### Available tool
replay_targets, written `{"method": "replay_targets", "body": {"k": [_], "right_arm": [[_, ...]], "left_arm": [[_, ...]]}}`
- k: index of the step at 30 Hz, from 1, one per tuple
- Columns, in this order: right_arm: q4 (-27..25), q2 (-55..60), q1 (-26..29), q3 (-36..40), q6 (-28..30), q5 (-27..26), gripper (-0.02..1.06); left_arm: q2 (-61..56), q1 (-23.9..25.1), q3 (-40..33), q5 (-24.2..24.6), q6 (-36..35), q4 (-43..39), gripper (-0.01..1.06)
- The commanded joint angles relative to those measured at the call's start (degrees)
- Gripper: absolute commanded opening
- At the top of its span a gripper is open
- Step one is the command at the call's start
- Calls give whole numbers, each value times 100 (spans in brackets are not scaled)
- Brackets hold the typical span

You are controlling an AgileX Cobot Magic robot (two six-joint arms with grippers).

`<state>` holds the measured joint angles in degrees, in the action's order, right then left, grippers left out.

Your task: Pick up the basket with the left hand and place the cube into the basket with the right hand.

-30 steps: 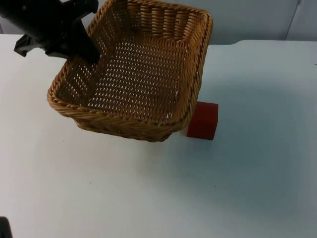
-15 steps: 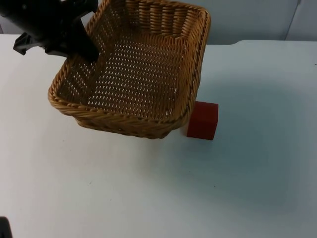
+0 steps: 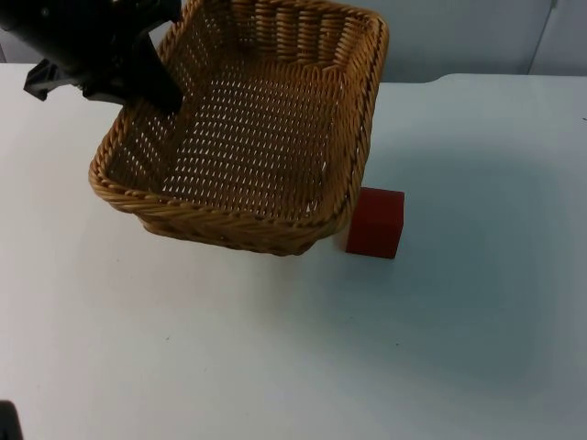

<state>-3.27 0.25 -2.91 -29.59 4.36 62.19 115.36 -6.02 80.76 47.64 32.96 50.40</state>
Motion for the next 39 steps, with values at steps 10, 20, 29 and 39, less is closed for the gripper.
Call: {"method": "replay_targets", "body": {"k": [10, 20, 29, 39], "right_arm": [[0, -25, -26, 27, 8, -39, 0], [619, 108, -26, -103, -436, -330, 0], [1391, 2492, -26, -892, -595, -3608, 0], [1562, 5575, -26, -2855, -595, -3378, 0]], "left_arm": [[-105, -14, 62, 12, -42, 170, 0], [-105, -14, 62, 12, -42, 170, 0], [-105, -14, 62, 1, -42, 170, 0], [-105, -14, 62, 1, -42, 170, 0]]}}
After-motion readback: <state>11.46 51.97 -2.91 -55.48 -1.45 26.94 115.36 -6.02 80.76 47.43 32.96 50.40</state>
